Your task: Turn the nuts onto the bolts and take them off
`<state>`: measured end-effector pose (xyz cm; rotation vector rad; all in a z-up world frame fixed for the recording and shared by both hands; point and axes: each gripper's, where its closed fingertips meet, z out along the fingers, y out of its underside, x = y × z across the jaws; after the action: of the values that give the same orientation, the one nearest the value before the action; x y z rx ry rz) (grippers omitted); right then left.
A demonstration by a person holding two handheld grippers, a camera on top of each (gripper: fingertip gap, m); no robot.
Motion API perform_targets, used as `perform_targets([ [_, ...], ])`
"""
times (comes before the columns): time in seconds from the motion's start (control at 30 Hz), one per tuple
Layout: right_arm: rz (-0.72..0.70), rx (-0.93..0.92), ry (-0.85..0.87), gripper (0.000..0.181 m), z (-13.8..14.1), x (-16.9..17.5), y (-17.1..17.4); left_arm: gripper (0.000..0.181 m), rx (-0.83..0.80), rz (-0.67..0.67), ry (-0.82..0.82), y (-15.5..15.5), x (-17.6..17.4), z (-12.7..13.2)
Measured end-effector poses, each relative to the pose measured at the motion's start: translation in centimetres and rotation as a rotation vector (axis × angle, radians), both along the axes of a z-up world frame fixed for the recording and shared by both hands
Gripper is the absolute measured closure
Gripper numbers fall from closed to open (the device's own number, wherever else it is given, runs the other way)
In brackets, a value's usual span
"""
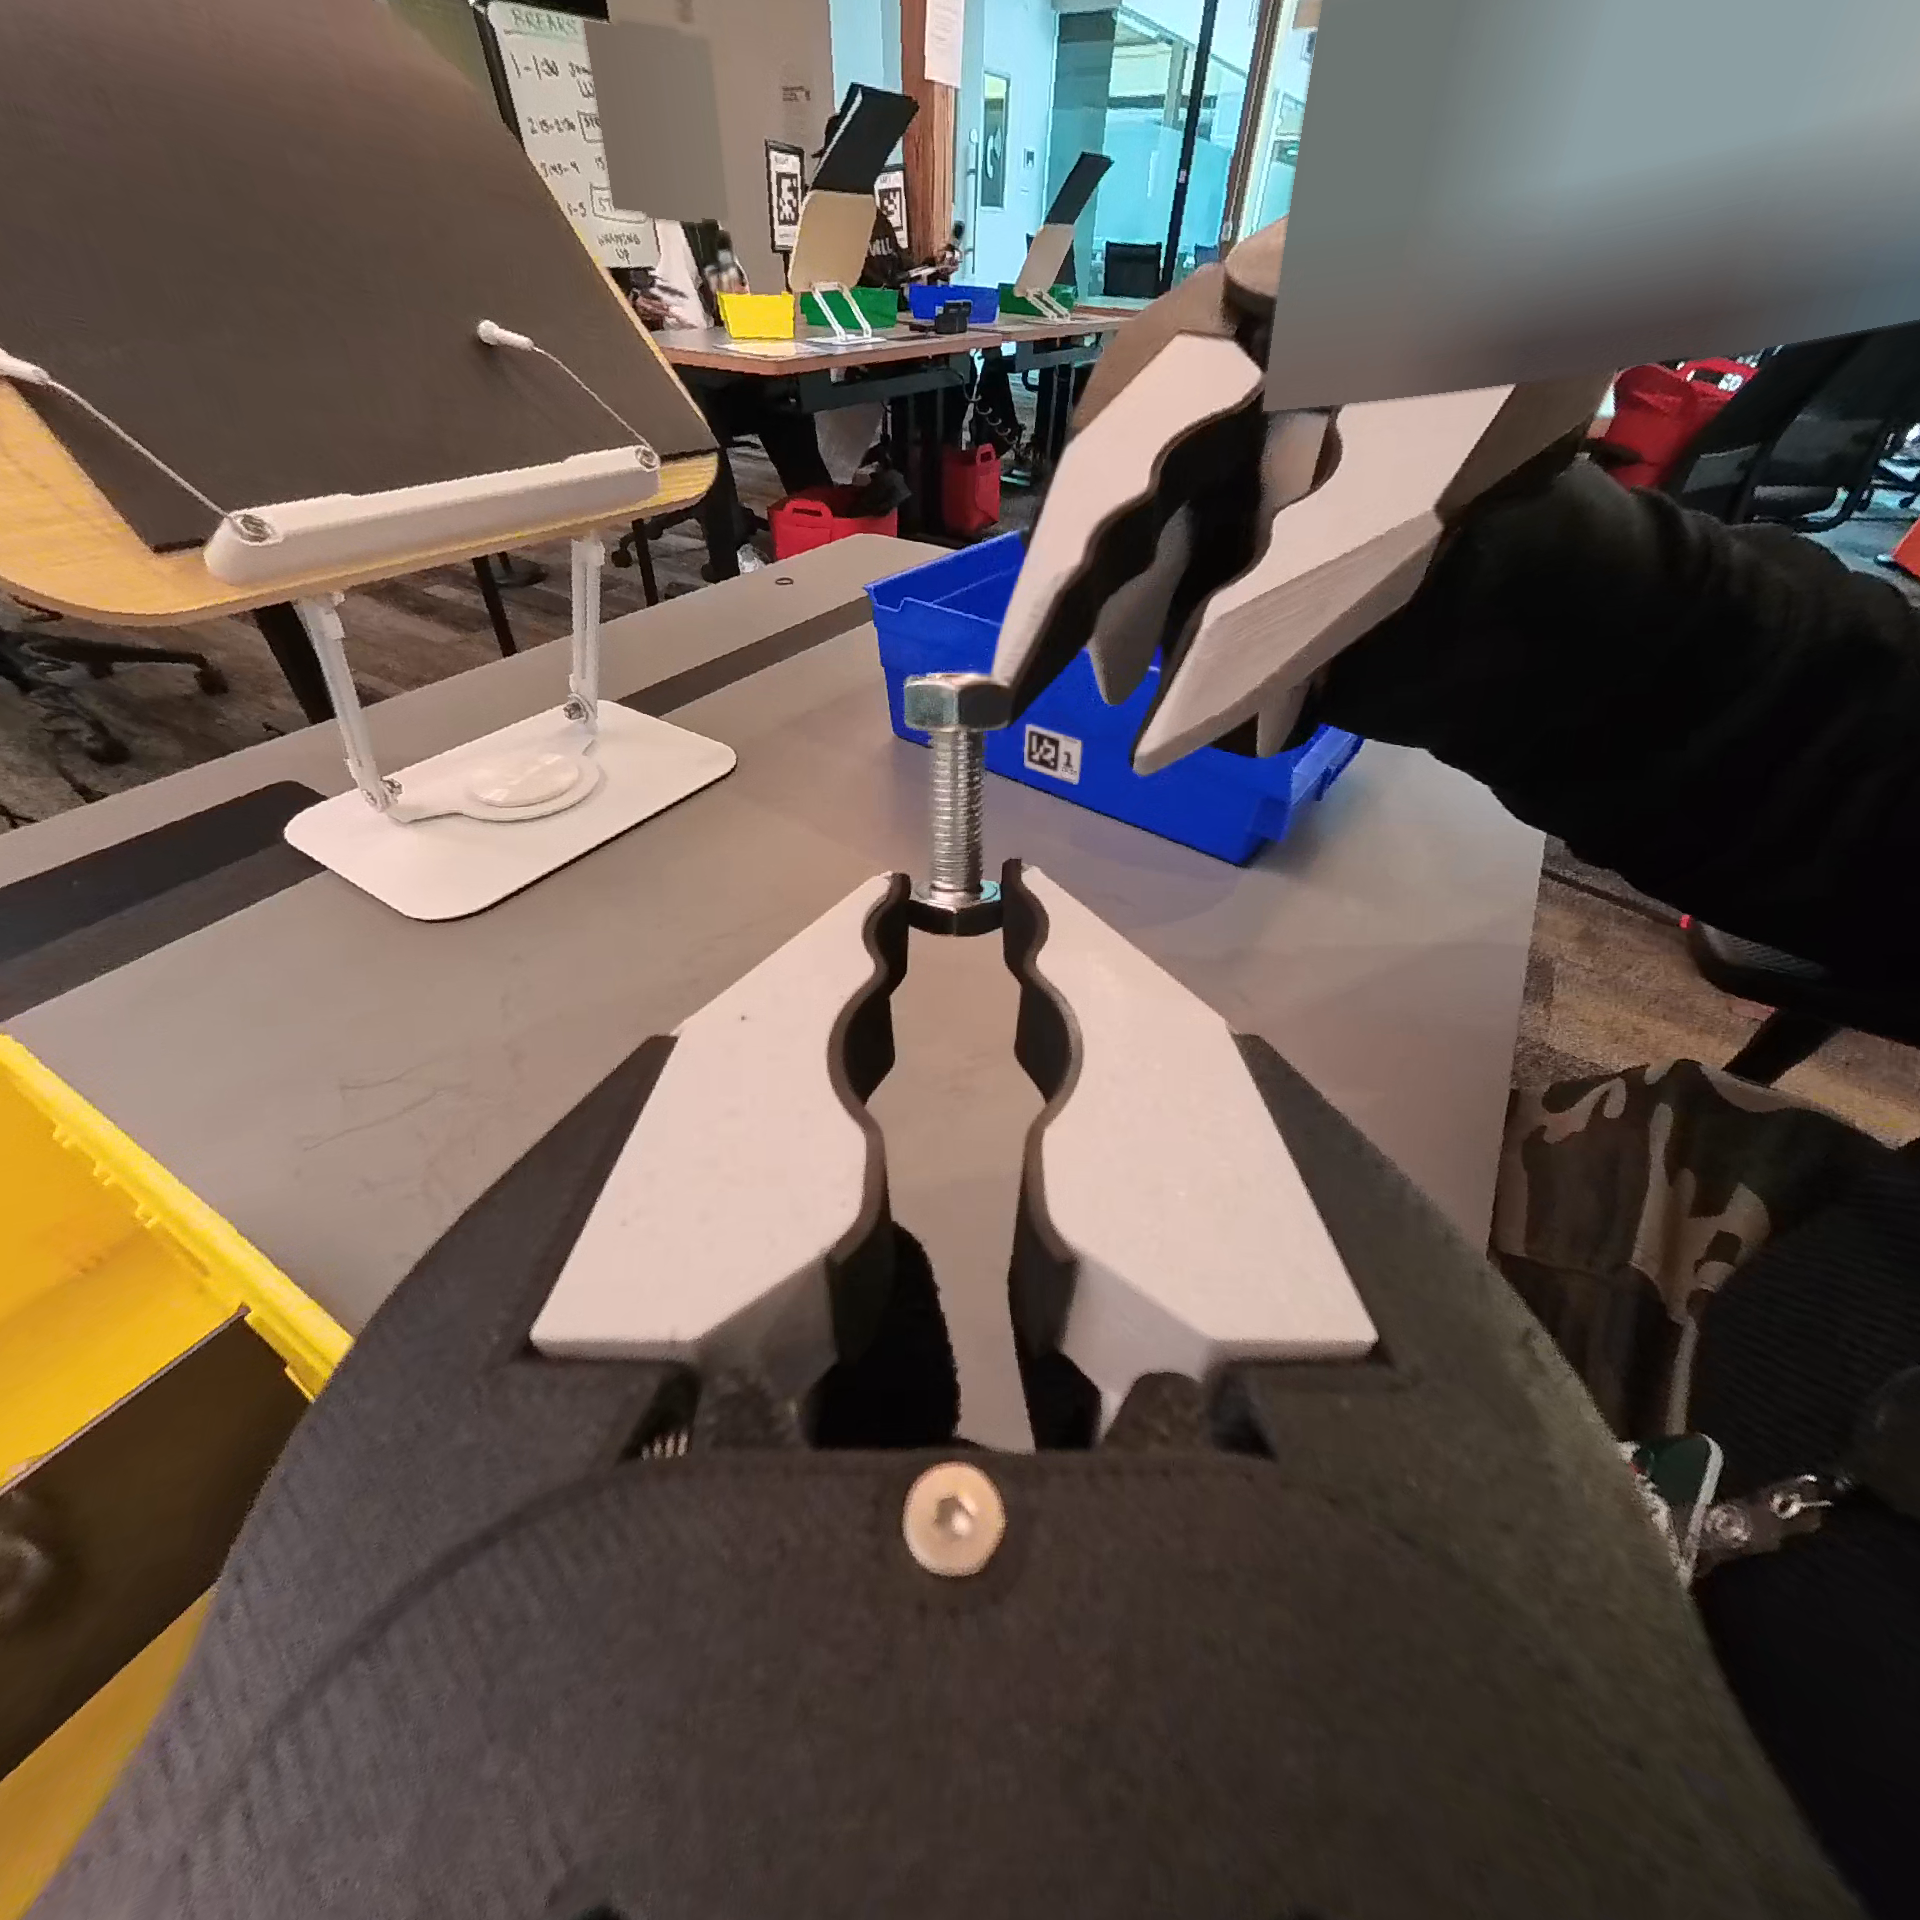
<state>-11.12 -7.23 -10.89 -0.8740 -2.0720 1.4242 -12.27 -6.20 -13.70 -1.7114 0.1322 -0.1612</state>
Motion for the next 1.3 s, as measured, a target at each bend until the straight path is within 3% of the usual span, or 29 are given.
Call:
perform_targets([
  [0.13, -0.034, -0.018, 0.019, 0.141, 0.4, -0.5, 0.2, 0.165, -0.003, -0.005, 0.004, 0.0, 0.2, -0.1],
  [0.27, -0.003, -0.019, 0.019, 0.14, 0.3, -0.2, -0.4, 0.165, -0.006, -0.005, 0.007, 0.0, 0.2, -0.1],
  [0.37, 0.027, -0.018, 0.008, 0.161, 0.3, 0.2, -0.6, 0.165, -0.003, -0.001, 0.002, 0.0, 0.0, -0.1],
  [0.43, 0.016, -0.018, -0.005, 0.162, 0.1, 0.2, -0.3, 0.165, -0.004, -0.001, 0.004, -0.1, 0.0, -0.1],
  [0.6, -0.022, -0.038, 0.0, 0.139, 0.2, -0.4, 0.1, 0.165, -0.009, -0.007, 0.009, 0.0, 0.2, -0.2],
  [0.7, 0.005, -0.027, 0.0, 0.143, 0.1, -0.1, -0.4, 0.165, -0.01, -0.003, 0.008, 0.0, 0.1, -0.2],
  [0.8, 0.063, -0.025, 0.01, 0.167, 0.3, 0.7, -1.0, 0.165, -0.008, 0.0, 0.006, -0.1, 0.0, -0.1],
  [0.87, 0.036, -0.034, 0.015, 0.162, 0.5, 0.4, -0.6, 0.165, -0.008, 0.0, 0.007, -0.1, 0.0, -0.1],
  [1.03, -0.035, -0.073, 0.015, 0.128, 0.5, -0.6, 0.3, 0.165, -0.006, -0.007, 0.009, -0.1, 0.3, 0.0],
  [1.2, 0.026, -0.079, 0.023, 0.136, 0.5, 0.1, -0.8, 0.165, -0.001, -0.006, 0.007, -0.1, 0.2, 0.1],
  [1.3, 0.075, -0.08, 0.02, 0.164, 0.7, 1.0, -1.1, 0.165, 0.002, -0.003, -0.003, -0.2, 0.0, 0.2],
])
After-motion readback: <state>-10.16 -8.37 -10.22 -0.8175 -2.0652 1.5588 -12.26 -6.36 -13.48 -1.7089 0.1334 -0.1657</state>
